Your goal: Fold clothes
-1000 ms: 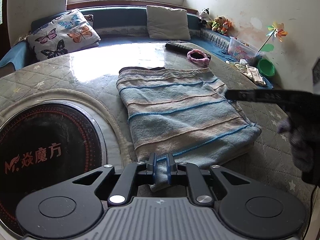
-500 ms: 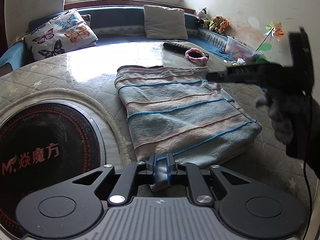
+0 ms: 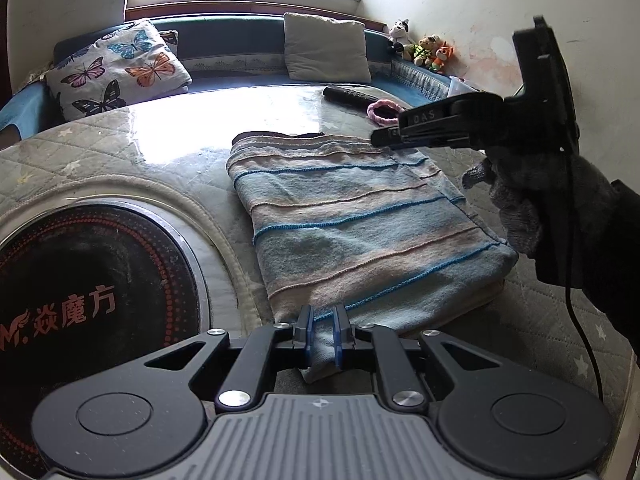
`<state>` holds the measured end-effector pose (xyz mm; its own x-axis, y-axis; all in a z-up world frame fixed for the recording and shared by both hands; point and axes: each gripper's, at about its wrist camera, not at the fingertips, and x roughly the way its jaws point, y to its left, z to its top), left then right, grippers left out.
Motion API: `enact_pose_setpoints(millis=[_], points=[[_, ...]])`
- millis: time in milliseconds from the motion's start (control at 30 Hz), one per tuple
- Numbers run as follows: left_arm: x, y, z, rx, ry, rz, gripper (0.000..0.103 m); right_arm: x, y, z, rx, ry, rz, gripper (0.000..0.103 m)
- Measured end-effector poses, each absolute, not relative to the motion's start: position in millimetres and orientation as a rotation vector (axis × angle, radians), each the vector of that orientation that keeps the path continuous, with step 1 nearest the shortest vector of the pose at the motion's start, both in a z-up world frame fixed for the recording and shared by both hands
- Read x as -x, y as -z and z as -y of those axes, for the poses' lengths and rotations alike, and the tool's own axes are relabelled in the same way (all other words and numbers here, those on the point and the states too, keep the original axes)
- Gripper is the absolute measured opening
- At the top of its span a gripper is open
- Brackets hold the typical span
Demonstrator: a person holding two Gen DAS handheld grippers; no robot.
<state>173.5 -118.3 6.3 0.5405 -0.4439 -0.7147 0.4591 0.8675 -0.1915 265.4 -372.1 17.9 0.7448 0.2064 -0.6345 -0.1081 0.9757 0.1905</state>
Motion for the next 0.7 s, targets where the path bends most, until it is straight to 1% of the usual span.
enact_pose_setpoints(millis=[100,233,433,567,667,700], points=[[-173.4,-5.8,118.0,-0.017,0.538,-0.842,0.012,-266.8,-20.1,354.3,-0.119,-0.231,-0.725,0.018],[-173.1,-5.9,116.6,-0.011,0.541,-0.841,0.012,-278.9,-8.7,331.9,-0.067,-0.236,-0.764,0.018],[-172.0,-6.8,116.1,-0.001,0.536,-0.844,0.012,-289.9,-8.9,328.0,-0.078,-0.207,-0.759,0.018],[-169.0,-8.3,116.0,0.008,0.529,-0.843,0.013,-275.5,-21.0,328.2,-0.042,-0.210,-0.735,0.023],[-166.2,-9.8,116.8,0.013,0.524,-0.839,0.019,-258.2,-28.7,331.1,-0.041,-0.224,-0.726,0.035],[-165.1,-10.3,117.3,0.014,0.522,-0.838,0.022,-250.3,-30.4,332.3,-0.037,-0.231,-0.724,0.035]])
